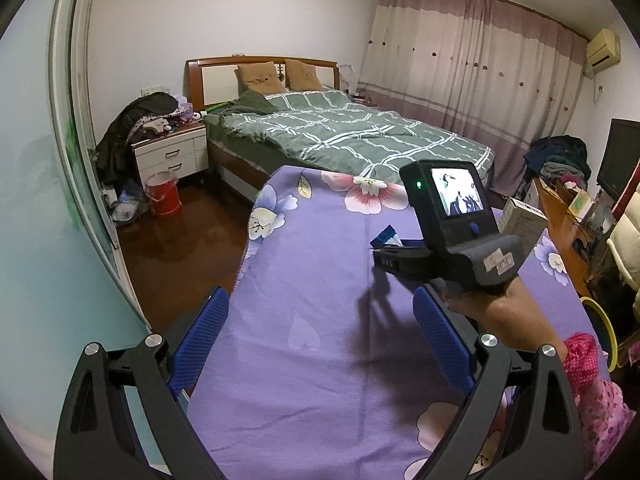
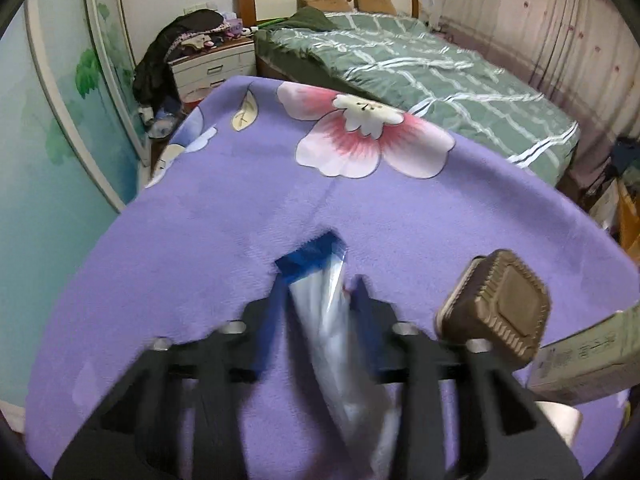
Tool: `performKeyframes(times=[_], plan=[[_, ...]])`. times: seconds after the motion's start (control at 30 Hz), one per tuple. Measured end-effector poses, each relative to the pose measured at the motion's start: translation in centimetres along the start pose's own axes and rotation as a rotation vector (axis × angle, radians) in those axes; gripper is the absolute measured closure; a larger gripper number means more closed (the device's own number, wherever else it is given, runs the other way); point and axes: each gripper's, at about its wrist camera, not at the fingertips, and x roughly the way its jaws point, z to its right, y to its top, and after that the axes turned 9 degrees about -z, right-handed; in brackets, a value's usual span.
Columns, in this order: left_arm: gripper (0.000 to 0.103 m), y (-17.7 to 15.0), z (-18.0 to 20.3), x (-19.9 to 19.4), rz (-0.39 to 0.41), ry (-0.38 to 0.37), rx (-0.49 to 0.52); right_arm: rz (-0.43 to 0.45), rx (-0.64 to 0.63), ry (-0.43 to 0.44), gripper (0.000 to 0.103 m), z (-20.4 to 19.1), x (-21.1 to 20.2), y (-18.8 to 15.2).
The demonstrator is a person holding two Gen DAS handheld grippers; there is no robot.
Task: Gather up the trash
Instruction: 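Carry the wrapper to the bin and open the right gripper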
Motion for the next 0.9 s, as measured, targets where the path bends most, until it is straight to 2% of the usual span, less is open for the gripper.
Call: performKeyframes(times=[0.13,0.3,0.5,0.67,0.9], plan=[[0.011,-0.1,0.3,-0.2,0.002,-0.004,0.01,0.041,0.022,0.063,0.073,0.2,-1.9,-0.7],[0.011,-0.2,0.8,-0.7,0.01,-0.01,0.016,0.118,0.043,0.151,0.073,0.6,-6.7,-2.2],[0.011,-0.7,1.6,-2.1,0.027,-0.021,0.036,0.181,0.074,0.198,0.073,2.5,-12.0,-5.5],[0.011,-1.0,2.2,-2.6,0.027,-0.029,0.041,0.206,0.174,0.208,0.073,6.9,-14.6,-10.4],[0.011,-1.0,5.0,-1.8,0.0,-0.074,0.087,0.23,0.355,0.137,0.073,15.0,-16.9,-18.2]])
